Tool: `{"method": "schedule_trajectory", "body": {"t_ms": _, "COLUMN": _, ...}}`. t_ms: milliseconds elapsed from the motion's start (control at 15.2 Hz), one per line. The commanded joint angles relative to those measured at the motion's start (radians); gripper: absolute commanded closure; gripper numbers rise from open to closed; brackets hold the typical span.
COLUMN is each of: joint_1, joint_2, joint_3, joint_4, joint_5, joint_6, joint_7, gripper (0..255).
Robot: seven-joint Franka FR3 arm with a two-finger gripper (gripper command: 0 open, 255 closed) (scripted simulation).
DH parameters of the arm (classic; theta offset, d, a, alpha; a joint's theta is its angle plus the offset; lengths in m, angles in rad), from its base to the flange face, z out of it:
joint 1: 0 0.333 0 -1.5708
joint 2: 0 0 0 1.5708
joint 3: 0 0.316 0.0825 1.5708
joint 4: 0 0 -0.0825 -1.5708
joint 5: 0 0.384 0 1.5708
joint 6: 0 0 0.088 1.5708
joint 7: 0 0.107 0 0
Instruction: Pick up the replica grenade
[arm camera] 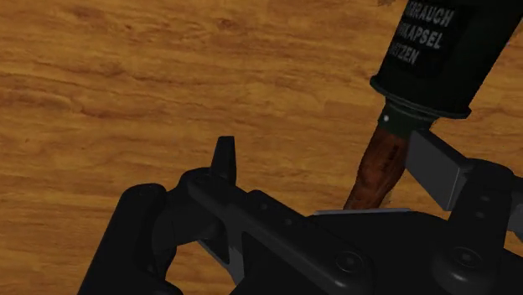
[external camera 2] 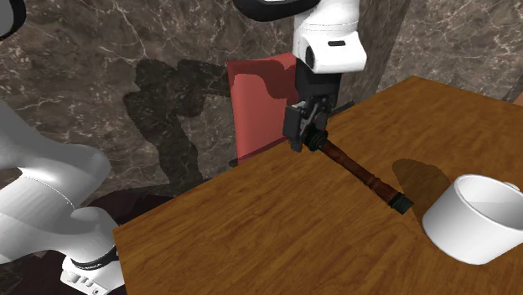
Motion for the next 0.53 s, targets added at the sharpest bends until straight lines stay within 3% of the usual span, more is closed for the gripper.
{"method": "schedule_trajectory", "body": {"t_ms": 0, "joint_1": -0.002, "joint_2": 0.09, "joint_3": 0.014, "joint_4": 0.07, "joint_5": -0.018, "joint_6": 0.019, "joint_7": 0.092, "gripper": 0}}
{"method": "schedule_trajectory", "body": {"t_ms": 264, "joint_1": 0.012, "joint_2": 0.26, "joint_3": 0.018, "joint_4": 0.242, "joint_5": -0.057, "joint_6": 0.017, "joint_7": 0.253, "gripper": 0}}
{"method": "schedule_trajectory", "body": {"t_ms": 462, "joint_1": 0.013, "joint_2": 0.26, "joint_3": 0.015, "joint_4": 0.215, "joint_5": -0.056, "joint_6": 0.044, "joint_7": 0.253, "gripper": 0}}
